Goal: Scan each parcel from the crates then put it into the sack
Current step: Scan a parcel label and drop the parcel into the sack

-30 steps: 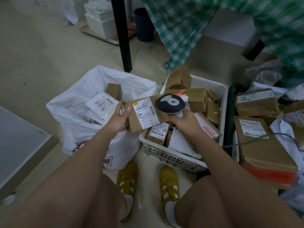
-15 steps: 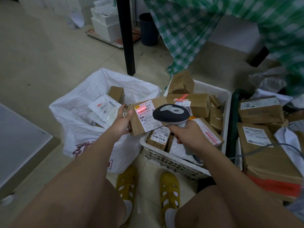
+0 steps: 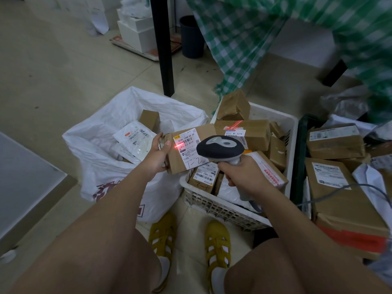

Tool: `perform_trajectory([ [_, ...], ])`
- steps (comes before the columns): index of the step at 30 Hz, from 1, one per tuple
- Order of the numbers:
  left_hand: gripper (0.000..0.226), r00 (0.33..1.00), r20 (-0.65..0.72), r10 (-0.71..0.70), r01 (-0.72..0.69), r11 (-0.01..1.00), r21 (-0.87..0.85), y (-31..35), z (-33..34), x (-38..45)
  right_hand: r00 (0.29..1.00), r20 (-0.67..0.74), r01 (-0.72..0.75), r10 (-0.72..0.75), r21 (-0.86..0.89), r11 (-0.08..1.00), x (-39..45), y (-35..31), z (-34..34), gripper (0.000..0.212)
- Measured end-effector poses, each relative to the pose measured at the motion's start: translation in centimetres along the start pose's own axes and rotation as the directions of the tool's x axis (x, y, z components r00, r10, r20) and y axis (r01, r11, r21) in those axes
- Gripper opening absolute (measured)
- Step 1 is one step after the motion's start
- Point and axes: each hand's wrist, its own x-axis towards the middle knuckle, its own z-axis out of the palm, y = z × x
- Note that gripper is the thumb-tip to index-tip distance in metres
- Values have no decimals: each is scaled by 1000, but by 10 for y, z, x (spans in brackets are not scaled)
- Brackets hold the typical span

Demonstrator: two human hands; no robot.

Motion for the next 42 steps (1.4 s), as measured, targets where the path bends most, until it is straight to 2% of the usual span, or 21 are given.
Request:
perform_trajectory([
  [7, 49, 1000, -13, 24, -25, 999, -40, 5, 0, -5, 1000, 1, 2, -2, 17, 1000, 3, 5, 1, 18],
  [10, 52, 986, -139, 97, -112, 988, -105, 18, -6, -13, 999, -40, 12, -11, 18, 1000, 9, 3, 6, 22],
  [12, 55, 930, -302, 210, -246, 965, -86, 27, -15, -16, 996, -83, 24, -21, 46, 999, 15, -1, 10, 20],
  [15, 61, 750, -558, 354, -372, 924, 87, 34, -29, -24, 993, -120, 27, -19, 65, 997, 21, -7, 17, 16],
  [16, 64, 706, -598, 379, -385, 914, 126, 33, -33, -24, 992, -123, 23, -13, 84, 996, 21, -9, 19, 15],
  [18, 66, 656, -585, 477, -398, 877, 269, 25, -43, -18, 993, -121, 16, -5, 96, 995, 22, -8, 21, 15],
  [19, 65, 656, -533, 534, -373, 844, 385, 18, -49, -11, 992, -124, 7, 3, 82, 997, 22, -7, 21, 16],
  [20, 63, 684, -455, 570, -321, 796, 514, 7, -56, 0, 991, -132, 1, 9, 77, 997, 23, -5, 21, 18],
  [22, 56, 792, -260, 552, -190, 628, 755, -12, -68, 26, 987, -157, -20, 40, 130, 991, 25, -4, 20, 19],
  [25, 51, 942, -29, 334, -84, 321, 943, -31, -71, 45, 982, -169, -47, 83, 205, 978, 30, -5, 19, 24],
  [27, 49, 988, -3, 157, -36, 244, 969, -36, -68, 49, 982, -163, -57, 94, 219, 974, 34, -5, 20, 27],
  [29, 45, 998, -26, 63, 9, 248, 969, -37, -61, 49, 982, -161, -65, 101, 216, 974, 37, -4, 22, 25],
  [30, 44, 997, -45, 66, 27, 256, 966, -36, -57, 49, 982, -160, -69, 104, 211, 975, 38, -3, 22, 23],
  [32, 43, 982, -105, 156, 63, 248, 967, -32, -51, 49, 982, -156, -77, 111, 209, 975, 41, -2, 22, 21],
  [34, 47, 940, -137, 312, 60, 244, 968, -29, -49, 52, 982, -158, -73, 108, 212, 975, 43, 0, 21, 21],
  [36, 59, 925, -63, 374, -25, 224, 974, -27, -48, 60, 982, -159, -73, 107, 207, 976, 44, 1, 20, 22],
  [39, 77, 956, 51, 289, -91, 125, 988, -24, -42, 75, 983, -158, -66, 92, 163, 984, 47, 1, 18, 19],
  [42, 62, 973, 88, 213, -85, -25, 996, -28, -34, 84, 981, -180, -49, 70, 119, 992, 50, 4, 17, 26],
])
